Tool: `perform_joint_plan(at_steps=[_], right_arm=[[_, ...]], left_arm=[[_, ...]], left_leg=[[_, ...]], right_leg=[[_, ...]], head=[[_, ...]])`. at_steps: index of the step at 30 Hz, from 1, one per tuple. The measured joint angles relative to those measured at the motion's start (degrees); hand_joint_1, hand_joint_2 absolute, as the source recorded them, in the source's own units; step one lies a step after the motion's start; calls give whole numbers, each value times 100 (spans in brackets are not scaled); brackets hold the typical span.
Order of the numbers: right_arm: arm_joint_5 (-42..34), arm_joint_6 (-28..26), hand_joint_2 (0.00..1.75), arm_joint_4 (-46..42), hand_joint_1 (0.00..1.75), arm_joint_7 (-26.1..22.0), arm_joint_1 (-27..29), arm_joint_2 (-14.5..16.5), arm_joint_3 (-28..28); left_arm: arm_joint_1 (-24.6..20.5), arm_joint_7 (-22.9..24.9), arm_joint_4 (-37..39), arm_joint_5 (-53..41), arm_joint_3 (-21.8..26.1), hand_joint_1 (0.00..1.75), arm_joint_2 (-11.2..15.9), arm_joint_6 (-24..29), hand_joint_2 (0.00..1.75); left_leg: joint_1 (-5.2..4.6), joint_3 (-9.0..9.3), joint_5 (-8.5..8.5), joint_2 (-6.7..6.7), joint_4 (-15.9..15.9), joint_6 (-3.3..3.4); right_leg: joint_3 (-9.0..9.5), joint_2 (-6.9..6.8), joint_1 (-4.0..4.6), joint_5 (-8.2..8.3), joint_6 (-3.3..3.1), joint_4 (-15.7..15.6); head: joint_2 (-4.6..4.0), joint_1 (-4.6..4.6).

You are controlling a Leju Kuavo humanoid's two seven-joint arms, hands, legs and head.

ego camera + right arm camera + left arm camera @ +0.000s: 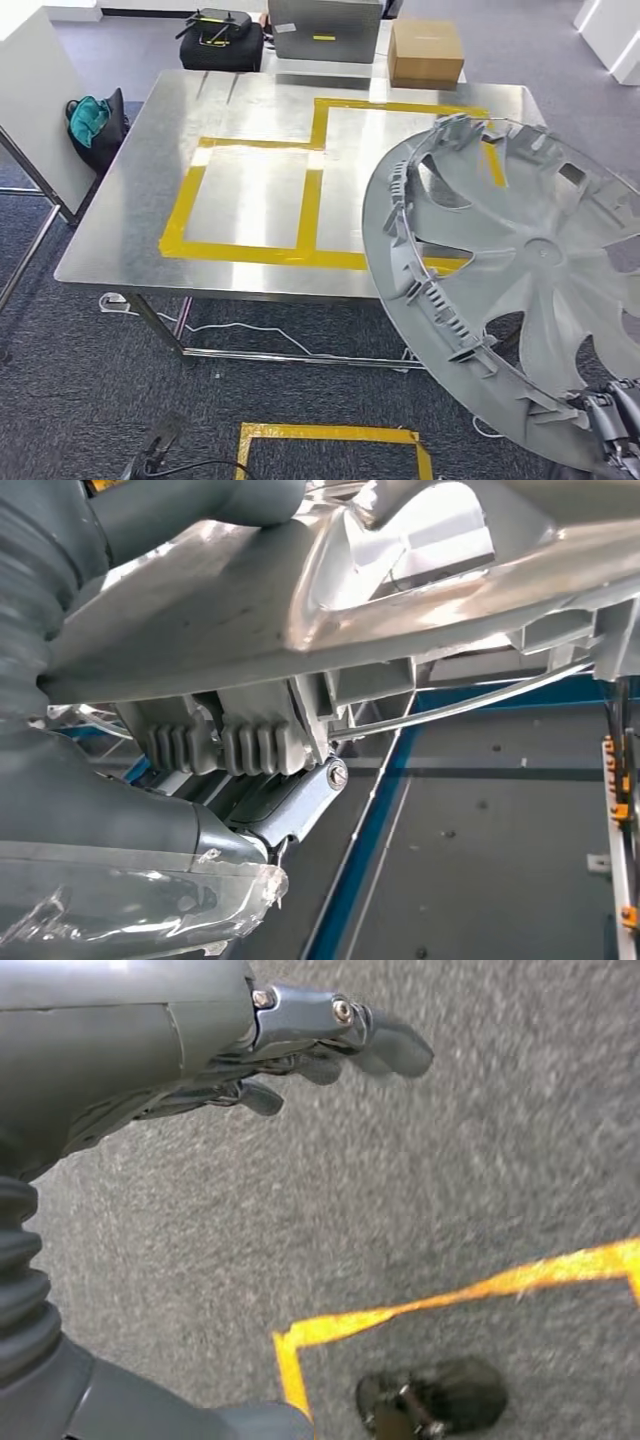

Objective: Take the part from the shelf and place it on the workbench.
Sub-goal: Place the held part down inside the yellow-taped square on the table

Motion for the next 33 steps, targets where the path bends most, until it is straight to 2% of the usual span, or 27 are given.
perform_joint_plan(at_steps=[3, 4, 5, 6, 8, 9, 10, 13, 15, 18, 19, 20, 21, 23, 24, 25, 28, 29, 30, 31, 33], right_arm=[[-2, 0, 175, 1, 175, -31, -12, -2, -7], [-2, 0, 175, 4, 175, -42, -10, -2, -9], [-2, 0, 175, 7, 175, -62, -10, -2, -11], [-2, 0, 175, 10, 175, -88, -10, -2, -13], [-2, 0, 175, 13, 175, -128, -12, -2, -13], [-3, 0, 175, 15, 175, -138, -15, -2, -15], [-3, 0, 175, 17, 175, -144, -14, -2, -18], [-2, 0, 175, 23, 175, -153, -8, -1, -36], [-1, 0, 175, 25, 175, -158, -13, 1, -46], [-2, 0, 175, 30, 175, -173, -13, 8, -62], [-2, 0, 175, 35, 175, -177, -5, 9, -66], [-2, 0, 175, 42, 175, -179, 3, 11, -68], [-1, 0, 175, 48, 175, -177, 9, 11, -69], [-1, 0, 175, 56, 175, -171, 8, 11, -69], [-1, 0, 175, 58, 175, -169, 7, 12, -72], [-1, 0, 175, 61, 175, -169, 5, 15, -74], [1, 0, 175, 64, 175, -168, 12, 25, -80], [0, 0, 175, 66, 175, -169, 12, 26, -81], [-1, 0, 175, 66, 175, -168, 10, 26, -82], [-1, 0, 175, 67, 175, -165, 6, 26, -83], [-2, 0, 175, 72, 175, -151, 3, 27, -85]], left_arm=[[4, 0, 0, 19, -2, 0, 2, -1, 175], [10, 0, 0, 28, -3, 0, 0, -1, 175], [16, 0, 0, 36, -4, 0, -1, -1, 175], [18, 0, 0, 44, -5, 0, -1, -1, 175], [16, 0, 0, 49, -8, 0, -1, -1, 175], [13, 0, 0, 50, -9, 0, -3, -1, 175], [11, 1, 0, 50, -11, 0, -4, -1, 175], [3, 2, 0, 51, -17, 0, -6, 0, 175], [-18, 2, 0, 52, -24, 0, -7, 2, 175], [-11, 2, 0, 67, -32, 0, -4, 5, 175], [1, 2, 0, 77, -33, 0, 0, 6, 175], [10, 2, 0, 87, -33, 0, 5, 7, 175], [15, 2, 0, 94, -33, 0, 9, 8, 175], [23, 2, 1, 100, -33, 0, 11, 8, 175], [28, 2, 1, 101, -33, 0, 11, 8, 175], [34, 3, 2, 101, -33, 0, 10, 7, 175], [26, 3, 3, 102, -34, 0, 1, 8, 175], [21, 2, 3, 102, -35, 0, 0, 9, 175], [16, 2, 3, 102, -35, 0, 1, 11, 175], [15, 2, 2, 102, -35, 0, 4, 13, 175], [17, 2, 3, 108, -35, 0, 9, 15, 175]], left_leg=[[-28, 111, -122, 0, 0, 51], [-38, 167, -173, -3, 0, 57], [-45, 239, -228, -7, 0, 59], [-51, 323, -289, -10, -1, 56], [-59, 484, -412, -13, -4, 30], [-61, 540, -462, -11, -17, 3], [-62, 588, -491, -8, -29, -33], [-60, 680, -496, -6, 1, -144], [-58, 532, -565, -11, 326, -186], [-56, -142, -925, -13, 1242, -217], [-56, -330, -1004, -13, 1405, -218], [-56, -435, -980, -13, 1402, -214], [-56, -458, -831, -13, 1237, -208], [-57, -364, -257, -6, 592, -200], [-59, -313, -39, 3, 311, -186], [-65, -277, 98, 7, 123, -166], [-59, -180, 111, -13, -10, -62], [-48, -126, 102, -23, -28, -24], [-40, -69, 80, -30, -30, 11], [-40, -20, 47, -36, -33, 38], [-44, 61, -35, -52, -32, 68]], right_leg=[[-729, -44, 6, -356, 21, 1007], [-892, -43, 10, -416, 11, 1113], [-962, -44, 18, -373, -9, 1034], [-946, -46, 30, -200, -37, 783], [-821, -70, 74, 381, -109, 126], [-771, -86, 102, 571, -144, -99], [-735, -97, 125, 689, -180, -219], [-598, -70, 128, 690, -279, -302], [-454, -50, 97, 662, -327, -361], [-346, -20, 86, 577, -367, -398], [-305, -3, 86, 532, -370, -398], [-246, 12, 85, 482, -367, -398], [-173, 22, 83, 426, -356, -398], [-7, 25, 82, 294, -310, -391], [39, 27, 87, 224, -275, -391], [76, 29, 93, 156, -238, -409], [214, 24, 103, 86, -135, -453], [225, 7, 102, 81, -106, -379], [136, -12, 99, 41, -82, -207], [-46, -29, 95, -31, -56, 95], [-573, -42, 92, -316, -25, 833]], head=[[0, 33], [0, 36], [0, 37], [0, 37], [0, 37], [0, 34], [0, 29], [0, 17], [0, -3], [0, -25], [0, -30], [0, -30], [0, -30], [0, -31], [0, -36], [0, -35], [0, -17], [0, -3], [0, 14], [0, 28], [0, 47]])
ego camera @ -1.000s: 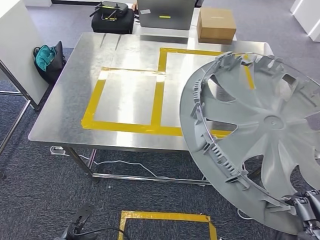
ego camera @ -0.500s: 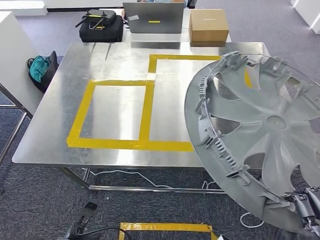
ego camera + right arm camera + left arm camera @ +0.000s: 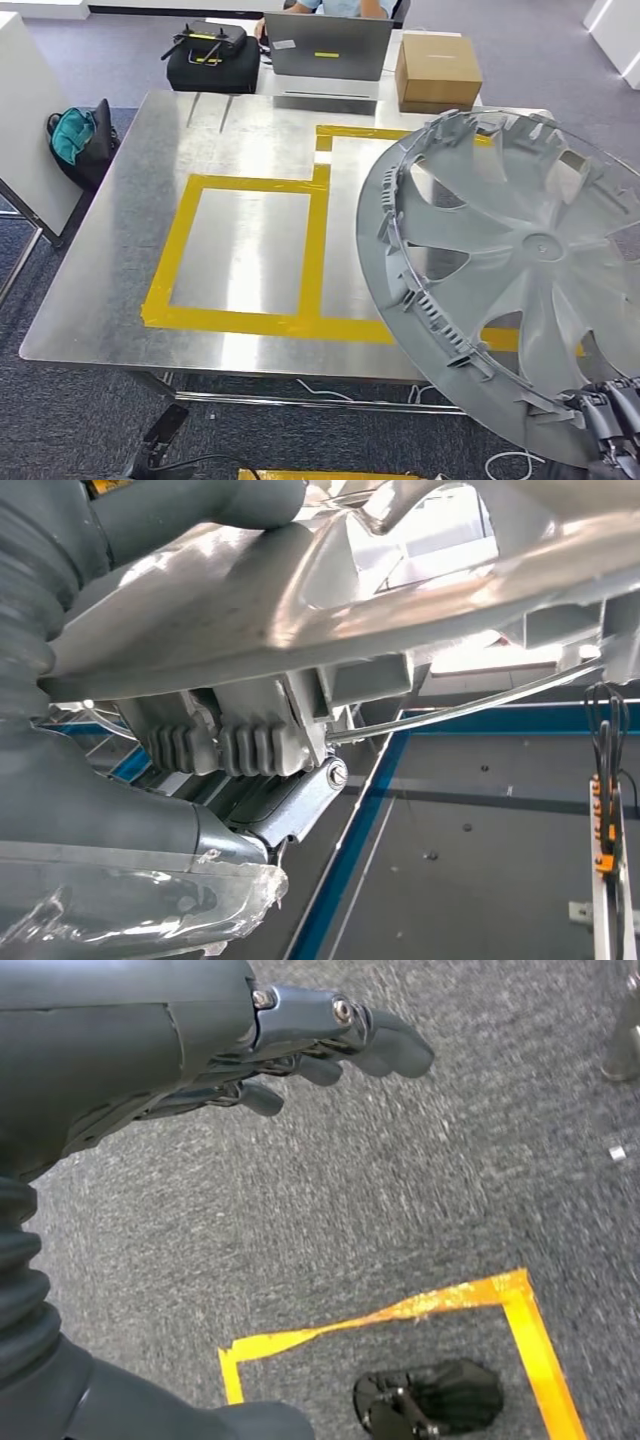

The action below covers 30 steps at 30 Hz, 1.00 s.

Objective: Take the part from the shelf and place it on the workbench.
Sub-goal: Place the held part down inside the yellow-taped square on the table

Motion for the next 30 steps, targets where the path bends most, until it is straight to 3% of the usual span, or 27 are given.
perform_joint_plan(at_steps=[2, 3, 4, 6, 7, 8, 11, 13, 16, 17, 18, 20, 22, 24, 28, 30], right_arm=[[0, 0, 175, 15, 175, 14, 9, 0, -2], [0, 0, 175, 25, 175, 21, 14, 0, -3], [0, 0, 175, 32, 175, 28, 17, 0, -3], [0, 0, 175, 44, 175, 39, 20, 0, -4], [1, 0, 175, 49, 175, 41, 21, 0, -6], [1, 0, 175, 54, 175, 42, 23, 0, -8], [1, 0, 175, 67, 175, 44, 24, -1, -16], [1, 0, 175, 69, 175, 51, 20, 0, -16], [2, 0, 175, 86, 175, 115, 14, 0, -18], [2, 0, 175, 102, 175, 168, 19, 0, -17], [2, 0, 175, 124, 175, 253, 33, -1, -13], [2, 0, 175, 194, 175, 592, 93, -15, 27], [1, 0, 175, 312, 175, 1038, 193, -58, 75], [-1, 0, 175, 446, 175, 1352, 316, -114, 82], [-2, 9, 175, 697, 175, 1676, 505, -210, 57], [-2, 81, 175, 801, 175, 1853, 524, -267, 47]], left_arm=[[9, 0, 1, 9, 0, 0, -1, 2, 175], [9, 0, 1, 15, 0, 0, -1, 8, 175], [8, 1, 1, 20, 0, 0, -1, 17, 175], [1, 13, 1, 35, 0, 0, -8, 39, 175], [-2, 25, 1, 40, 0, 0, -13, 50, 175], [-4, 37, 2, 48, 0, 0, -19, 57, 175], [-10, 56, 2, 62, 0, 0, -22, 85, 175], [-25, 59, 2, 65, 0, 0, -24, 98, 175], [-23, 60, 2, 73, 0, 0, -30, 103, 175], [-16, 61, 2, 79, 0, 0, -27, 107, 175], [-10, 61, 2, 89, 0, 0, -22, 111, 175], [-7, 60, 2, 117, 0, 0, -8, 120, 175], [-8, 58, 2, 145, 0, 0, -1, 124, 175], [2, 57, 2, 168, 0, 0, -3, 128, 175], [17, 57, 2, 181, 0, 0, 8, 134, 175], [15, 57, 2, 181, 0, 0, 12, 129, 175]], left_leg=[[-3, 117, -94, -38, 0, 2], [-4, 195, -150, -68, 0, 0], [-5, 280, -207, -100, 0, -6], [-11, 414, -319, -166, 0, -32], [-17, 449, -367, -194, -6, -59], [-20, 477, -393, -218, -4, -92], [-20, 524, -429, -208, 16, -190], [-20, 346, -578, -128, 345, -247], [-9, -258, -947, -67, 1263, -311], [-5, -393, -942, -63, 1383, -324], [-1, -433, -817, -59, 1316, -332], [7, -260, -317, -43, 716, -342], [8, -63, -37, -22, 110, -321], [4, -18, 9, -19, -76, -281], [2, -18, 80, -28, -79, -277], [-4, -15, 72, -30, -79, -245]], right_leg=[[-371, 1, 2, -247, -1, 290], [-424, 3, 3, -197, -16, 158], [-407, 13, 5, 13, -40, -122], [-318, 79, 16, 705, -105, -781], [-264, 108, 26, 962, -139, -981], [-242, 125, 39, 1117, -173, -1083], [-126, 79, 42, 1168, -269, -1167], [-34, 36, 21, 1158, -317, -1224], [26, -17, 17, 1098, -365, -1238], [47, -24, 15, 1074, -370, -1238], [73, -26, 11, 1051, -366, -1238], [138, -29, 2, 1003, -338, -1238], [169, -29, 13, 955, -286, -1210], [153, -28, 34, 918, -258, -1197], [170, -36, 51, 923, -430, -1226], [186, -39, 50, 927, -424, -1258]], head=[[0, 8], [0, 11], [0, 13], [0, 21], [0, 21], [0, 23], [0, 15], [0, 2], [0, -7], [0, -8], [0, -8], [0, -8], [0, -18], [0, -30], [0, -25], [0, -25]])
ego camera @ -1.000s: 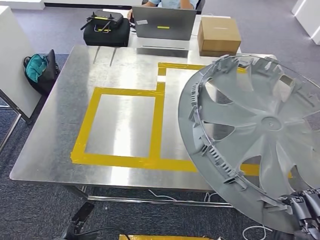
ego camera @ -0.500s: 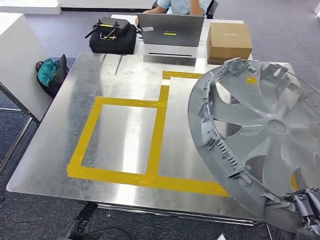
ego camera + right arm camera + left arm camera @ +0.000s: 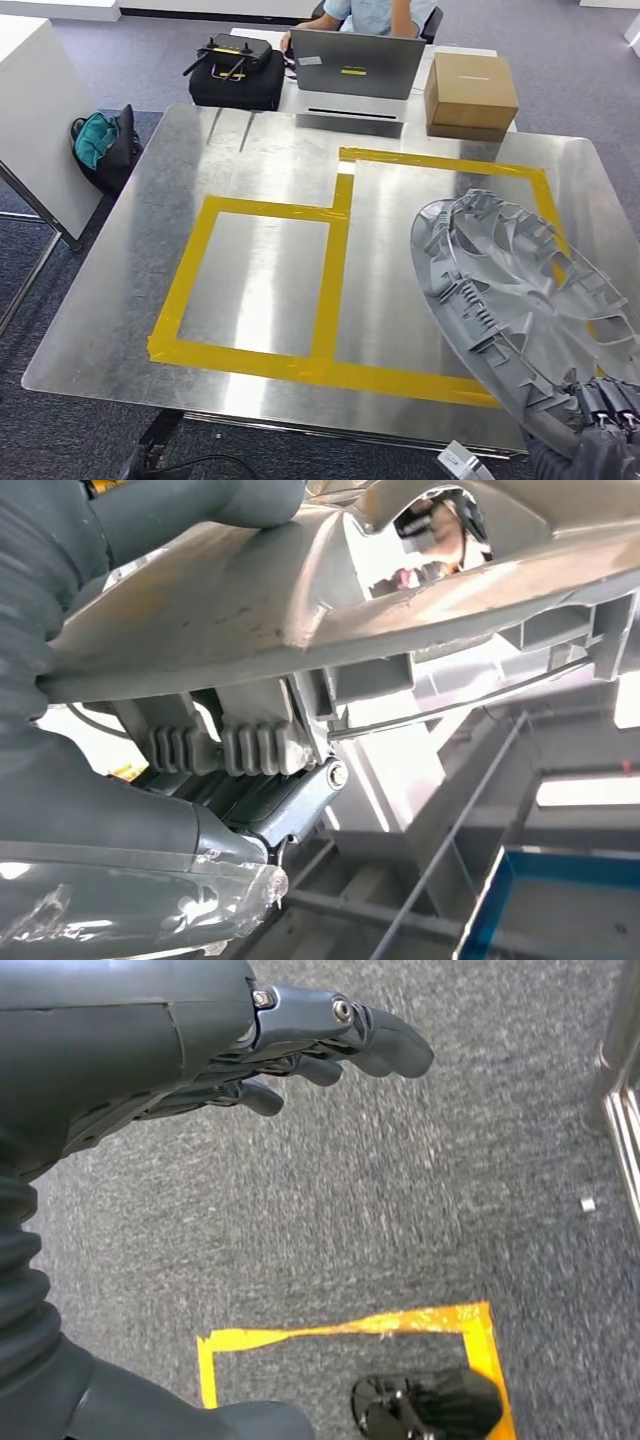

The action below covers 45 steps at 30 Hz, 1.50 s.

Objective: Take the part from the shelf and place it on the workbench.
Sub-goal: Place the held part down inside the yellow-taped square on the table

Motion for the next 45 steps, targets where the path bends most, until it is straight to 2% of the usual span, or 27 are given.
perform_joint_plan(at_steps=[2, 5, 8, 20, 28, 34, 45], right_arm=[[-1, 174, 175, 90, 175, 268, 9, -79, -36], [-9, 479, 175, 218, 175, 763, 22, -227, -158], [-15, 633, 175, 318, 175, 1045, 36, -341, -301], [-27, 1580, 175, 582, 175, 1947, -220, -773, -958], [-349, 2430, 175, 1411, 175, 2271, -982, -1573, -1178], [-422, 2498, 175, 1931, 175, 2388, -1338, -1994, -1143], [-483, 2561, 175, 2164, 175, 2448, -1415, -2214, -1072]], left_arm=[[-1, 2, 0, 0, -2, 0, -1, -9, 175], [-2, 9, 0, 0, -6, 0, 4, -16, 175], [-1, 18, 0, 0, -10, 0, 13, -24, 175], [-10, 60, 0, -57, -113, 0, 16, -113, 175], [-53, 106, 0, -143, -240, 0, 16, -227, 175], [-75, 107, 0, -157, -291, 0, 18, -234, 175], [-77, 108, 0, -165, -339, 0, 18, -243, 175]], left_leg=[[-1, 2, -9, 0, 1, 23], [-4, 1, -13, 1, 3, 46], [-6, 2, -11, 1, 2, 56], [24, 10, 3, 3, -4, 44], [22, 12, 13, 4, -4, 46], [19, 11, 21, 3, -4, 53], [21, 10, 21, 3, -9, 52]], right_leg=[[15, -1, -1, 8, 62, -32], [40, -1, -11, 22, 204, -67], [39, 0, -15, 24, 243, -71], [31, 3, 11, 24, 250, -53], [33, 5, 12, 32, 257, -50], [34, 1, 8, 36, 261, -50], [31, 2, 11, 33, 258, -49]], head=[[0, 0], [0, -1], [0, -2], [0, -4], [0, -2], [0, -3], [0, -3]])
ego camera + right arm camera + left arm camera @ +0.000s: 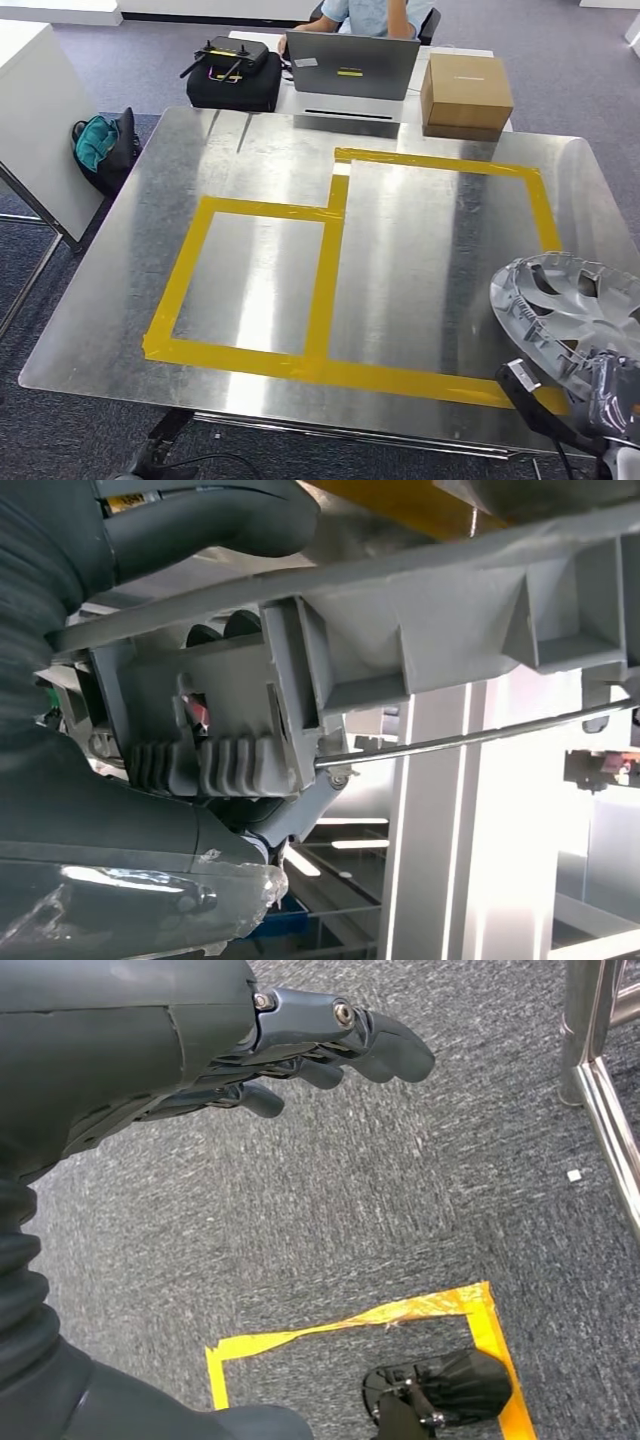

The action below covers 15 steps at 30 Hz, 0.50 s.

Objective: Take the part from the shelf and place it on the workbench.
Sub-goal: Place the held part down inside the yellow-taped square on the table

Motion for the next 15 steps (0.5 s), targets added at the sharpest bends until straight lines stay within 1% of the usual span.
perform_joint_plan(at_steps=[3, 7, 11, 15], right_arm=[[-170, 121, 175, 206, 175, 52, -230, -149, 159], [-429, 158, 175, 786, 175, 55, -809, -365, 663], [-573, 85, 175, 1333, 175, -19, -1350, -476, 1419], [-651, -49, 175, 1611, 175, -132, -1658, -511, 2282]], left_arm=[[-12, 11, 0, -13, -24, 0, -2, -42, 175], [-67, 33, 0, -27, -85, 0, -24, -93, 175], [-103, 39, 0, -27, -152, 0, -43, -103, 175], [-120, 51, 0, -30, -222, 0, -60, -118, 175]], left_leg=[[-1, 1, 1, 3, -1, 0], [-1, 1, 11, 6, -1, -1], [2, 2, 23, 6, -1, -2], [7, 2, 28, 6, -4, -7]], right_leg=[[-1, 9, 0, 4, -1, 0], [-3, 14, -1, 18, 0, 0], [-7, 18, 0, 27, 2, 0], [-9, 16, 4, 28, 1, 2]], head=[[0, 0], [0, 1], [0, 1], [0, -1]])
